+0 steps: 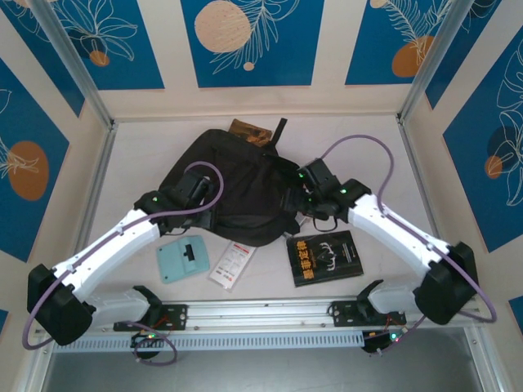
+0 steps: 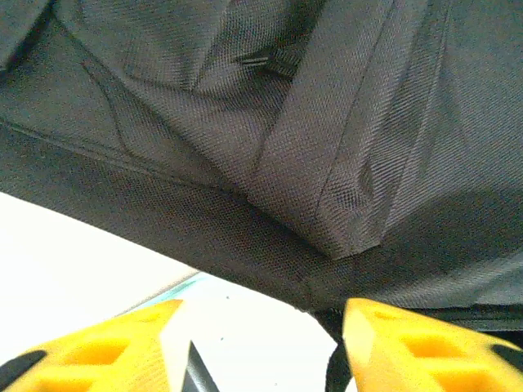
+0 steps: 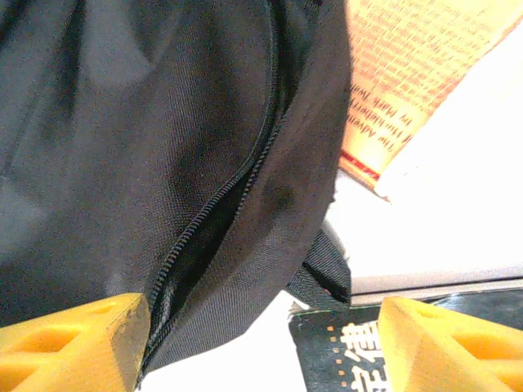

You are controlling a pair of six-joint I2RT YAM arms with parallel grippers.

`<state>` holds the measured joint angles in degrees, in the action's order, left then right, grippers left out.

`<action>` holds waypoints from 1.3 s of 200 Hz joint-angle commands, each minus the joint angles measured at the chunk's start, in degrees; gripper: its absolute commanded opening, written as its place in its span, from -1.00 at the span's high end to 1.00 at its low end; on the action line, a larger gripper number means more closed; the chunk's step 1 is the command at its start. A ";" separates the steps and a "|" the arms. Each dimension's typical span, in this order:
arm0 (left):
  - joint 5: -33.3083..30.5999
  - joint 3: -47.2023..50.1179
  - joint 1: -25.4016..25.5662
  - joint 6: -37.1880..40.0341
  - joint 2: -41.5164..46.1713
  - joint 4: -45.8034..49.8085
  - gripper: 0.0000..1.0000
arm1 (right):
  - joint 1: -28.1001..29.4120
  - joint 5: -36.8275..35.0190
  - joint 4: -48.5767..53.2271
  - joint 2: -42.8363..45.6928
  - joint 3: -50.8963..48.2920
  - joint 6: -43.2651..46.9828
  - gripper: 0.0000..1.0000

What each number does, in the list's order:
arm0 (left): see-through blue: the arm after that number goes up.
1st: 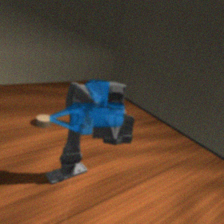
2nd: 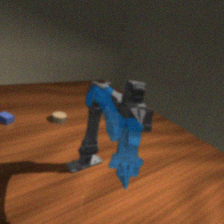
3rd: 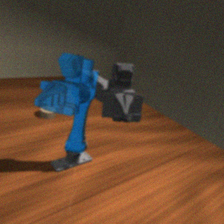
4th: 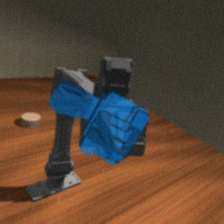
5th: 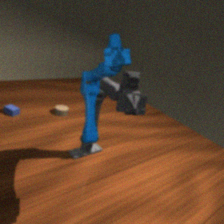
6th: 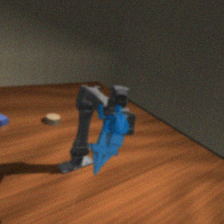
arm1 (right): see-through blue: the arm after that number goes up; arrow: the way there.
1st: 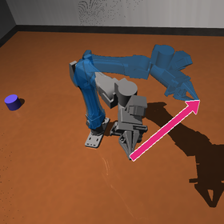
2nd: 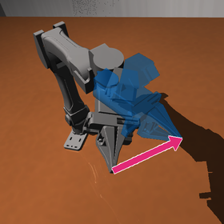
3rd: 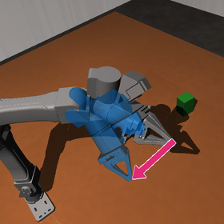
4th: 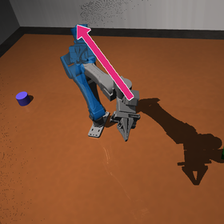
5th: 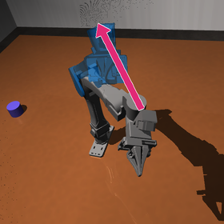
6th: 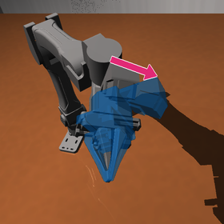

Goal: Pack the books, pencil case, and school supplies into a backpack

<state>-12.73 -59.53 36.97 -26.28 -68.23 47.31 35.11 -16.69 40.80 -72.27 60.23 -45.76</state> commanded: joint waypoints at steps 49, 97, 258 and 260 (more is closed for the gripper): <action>-1.97 -12.10 1.09 8.50 -4.25 5.13 -0.57 | -6.59 4.60 -0.49 10.68 -5.02 4.24 -0.48; 1.03 -19.56 10.12 10.10 -13.93 5.17 -0.57 | -8.30 4.91 0.60 10.32 -6.88 5.98 -0.48; 17.95 -10.25 23.44 5.12 -16.36 2.78 -0.30 | -18.20 21.34 -2.11 15.22 -24.79 1.99 -0.20; 17.93 -9.77 23.37 5.06 -16.09 2.74 -0.30 | -18.30 20.69 -1.92 15.23 -24.96 1.73 -0.20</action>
<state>5.41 -73.49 60.62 -19.62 -88.84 47.64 14.76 2.13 39.64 -57.54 36.82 -43.83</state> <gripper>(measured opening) 0.650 0.602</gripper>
